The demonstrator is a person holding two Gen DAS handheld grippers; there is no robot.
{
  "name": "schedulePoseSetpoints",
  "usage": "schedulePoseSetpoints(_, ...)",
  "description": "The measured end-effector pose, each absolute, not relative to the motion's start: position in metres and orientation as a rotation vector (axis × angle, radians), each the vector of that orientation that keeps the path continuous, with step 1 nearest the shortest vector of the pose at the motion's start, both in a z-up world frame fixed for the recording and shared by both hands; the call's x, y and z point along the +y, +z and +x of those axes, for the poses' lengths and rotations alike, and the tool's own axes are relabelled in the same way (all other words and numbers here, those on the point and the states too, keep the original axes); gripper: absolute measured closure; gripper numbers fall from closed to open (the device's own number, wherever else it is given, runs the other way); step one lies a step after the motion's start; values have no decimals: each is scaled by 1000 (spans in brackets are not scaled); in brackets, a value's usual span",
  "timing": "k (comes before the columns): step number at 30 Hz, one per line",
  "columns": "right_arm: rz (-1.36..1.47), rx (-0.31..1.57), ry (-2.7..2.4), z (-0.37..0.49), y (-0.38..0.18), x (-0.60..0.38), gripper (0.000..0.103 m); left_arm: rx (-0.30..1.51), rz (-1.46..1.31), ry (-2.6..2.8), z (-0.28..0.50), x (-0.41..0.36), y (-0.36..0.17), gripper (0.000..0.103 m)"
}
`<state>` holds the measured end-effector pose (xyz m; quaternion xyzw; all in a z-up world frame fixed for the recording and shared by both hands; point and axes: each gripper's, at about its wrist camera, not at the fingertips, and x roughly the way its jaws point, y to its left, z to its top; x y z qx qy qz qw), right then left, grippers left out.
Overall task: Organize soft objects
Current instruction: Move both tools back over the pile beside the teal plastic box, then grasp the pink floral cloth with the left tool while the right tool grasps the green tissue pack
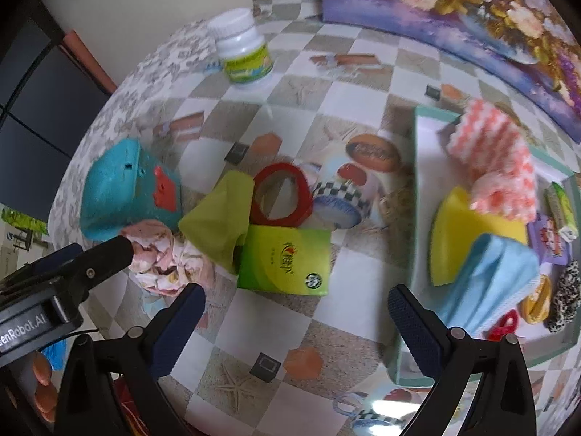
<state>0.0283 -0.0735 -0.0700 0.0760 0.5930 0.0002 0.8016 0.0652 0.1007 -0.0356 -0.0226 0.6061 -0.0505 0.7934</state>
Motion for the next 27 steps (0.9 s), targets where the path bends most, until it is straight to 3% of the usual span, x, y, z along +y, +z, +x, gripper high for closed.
schedulePoseSetpoints(9,165,1314,2,37,-90,-70,4,1358,-49,-128,66,96,-54,26)
schedulePoseSetpoints(13,177,1319,7,41,-96,-71,8,1386,-49,-135,68,95,-63,39)
schedulePoseSetpoints(23,188,1343,40,47,-108,-65,35,1414,-62,-155,71,92,-74,67)
schedulePoseSetpoints(27,196,1339,40,48,-108,-63,36,1418,-66,-161,72,91,-76,76)
